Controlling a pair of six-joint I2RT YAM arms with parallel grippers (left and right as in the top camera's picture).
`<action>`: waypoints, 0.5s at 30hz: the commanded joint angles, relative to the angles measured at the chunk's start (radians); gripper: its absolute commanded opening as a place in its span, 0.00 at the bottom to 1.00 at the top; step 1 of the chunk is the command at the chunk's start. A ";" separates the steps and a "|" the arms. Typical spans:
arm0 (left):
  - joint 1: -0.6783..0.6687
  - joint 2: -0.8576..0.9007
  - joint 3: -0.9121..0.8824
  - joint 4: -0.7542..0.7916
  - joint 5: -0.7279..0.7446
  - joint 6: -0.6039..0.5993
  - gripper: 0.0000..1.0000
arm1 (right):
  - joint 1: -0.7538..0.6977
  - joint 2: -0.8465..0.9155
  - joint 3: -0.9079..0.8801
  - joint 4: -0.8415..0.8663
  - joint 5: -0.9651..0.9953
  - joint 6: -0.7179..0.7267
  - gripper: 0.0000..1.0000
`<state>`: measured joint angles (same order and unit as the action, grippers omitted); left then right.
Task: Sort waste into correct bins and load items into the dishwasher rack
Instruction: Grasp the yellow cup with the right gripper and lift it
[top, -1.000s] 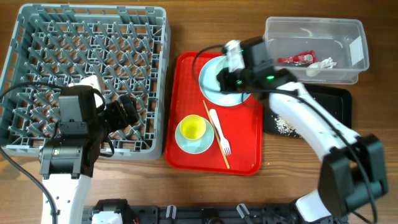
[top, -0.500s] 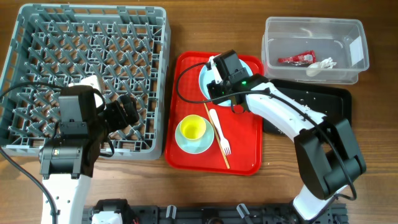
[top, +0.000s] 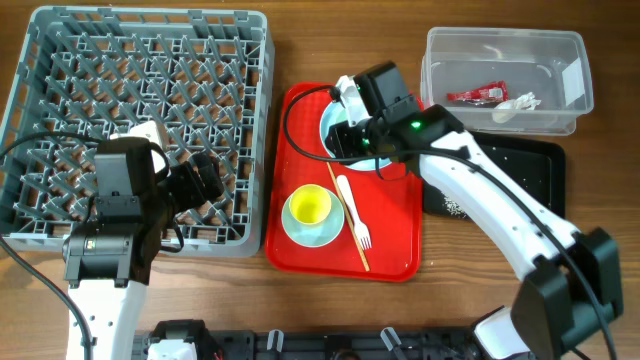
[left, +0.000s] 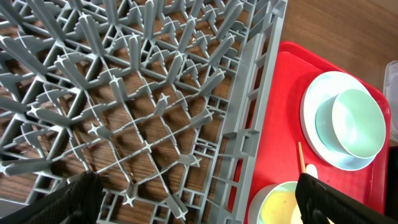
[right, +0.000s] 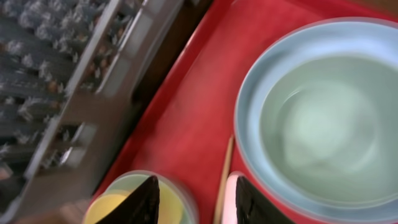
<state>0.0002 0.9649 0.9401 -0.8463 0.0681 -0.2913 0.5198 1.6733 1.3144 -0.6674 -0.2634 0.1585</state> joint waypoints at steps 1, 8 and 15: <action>0.003 0.000 0.019 0.000 -0.010 -0.005 1.00 | 0.034 0.006 0.006 -0.093 -0.068 0.054 0.40; 0.003 0.000 0.019 0.000 -0.010 -0.005 1.00 | 0.101 0.055 -0.015 -0.198 0.000 0.089 0.40; 0.003 0.000 0.019 -0.001 -0.010 -0.005 1.00 | 0.153 0.126 -0.066 -0.182 0.001 0.139 0.35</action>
<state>0.0002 0.9649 0.9401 -0.8467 0.0681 -0.2913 0.6456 1.7454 1.2732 -0.8520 -0.2813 0.2489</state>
